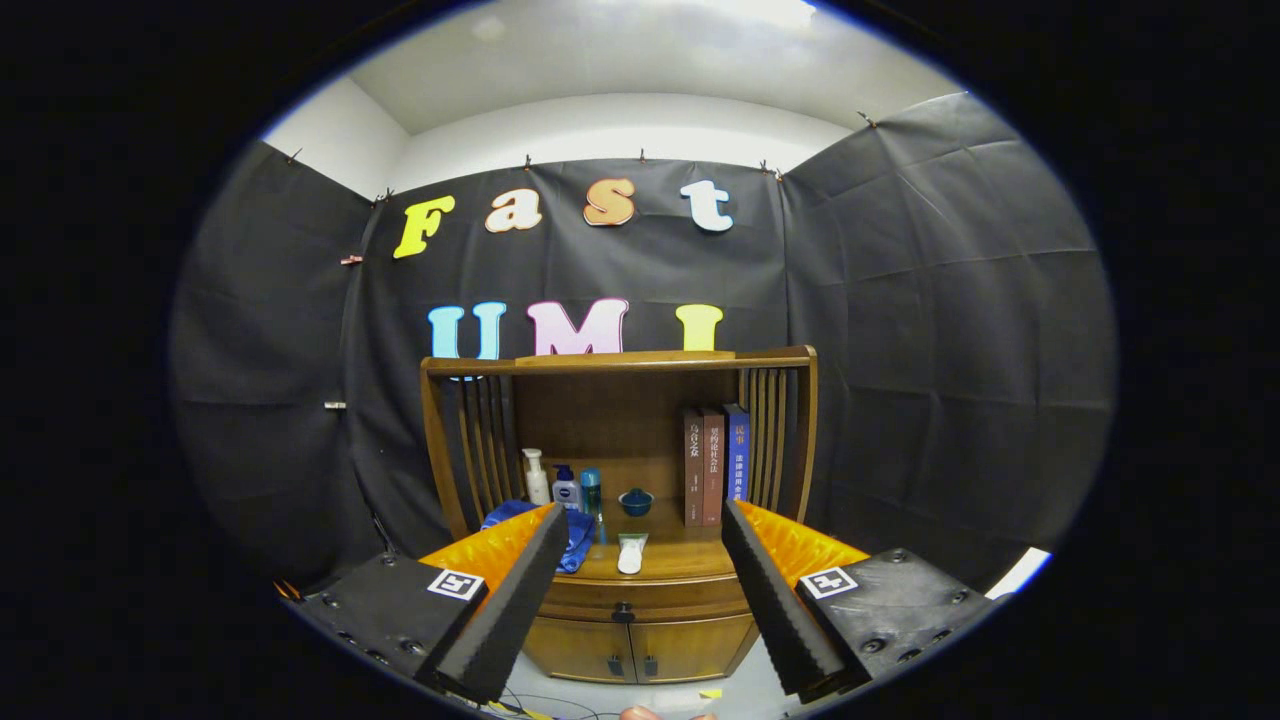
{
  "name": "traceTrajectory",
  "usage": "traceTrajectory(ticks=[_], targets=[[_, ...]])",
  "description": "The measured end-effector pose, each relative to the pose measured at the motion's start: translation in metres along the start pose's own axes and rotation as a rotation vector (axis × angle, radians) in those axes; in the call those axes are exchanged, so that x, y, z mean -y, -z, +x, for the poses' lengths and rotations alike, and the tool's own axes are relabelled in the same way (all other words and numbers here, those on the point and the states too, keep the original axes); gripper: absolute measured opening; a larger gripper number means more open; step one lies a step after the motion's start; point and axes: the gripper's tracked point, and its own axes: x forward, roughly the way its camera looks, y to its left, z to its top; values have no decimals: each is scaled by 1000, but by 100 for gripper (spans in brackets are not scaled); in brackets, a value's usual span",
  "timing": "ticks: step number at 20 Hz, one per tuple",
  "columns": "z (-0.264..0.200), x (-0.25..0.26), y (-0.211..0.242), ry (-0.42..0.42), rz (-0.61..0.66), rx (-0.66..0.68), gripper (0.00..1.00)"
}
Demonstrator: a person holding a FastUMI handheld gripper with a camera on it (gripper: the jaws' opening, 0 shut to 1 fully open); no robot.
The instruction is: Pull open the drawer, take out the items inside it, and place them on the countertop above the cabinet.
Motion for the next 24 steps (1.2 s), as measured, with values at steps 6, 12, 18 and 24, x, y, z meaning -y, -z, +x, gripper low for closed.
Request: traceTrajectory(ticks=[6, 12, 18, 24], targets=[[3, 4, 3, 0, 9, -1, 99], [1, 0, 7, -11, 9, -6, 99], [2, -5, 11, -14, 13, -12, 99], [1, -9, 11, -23, -1, -11, 99]])
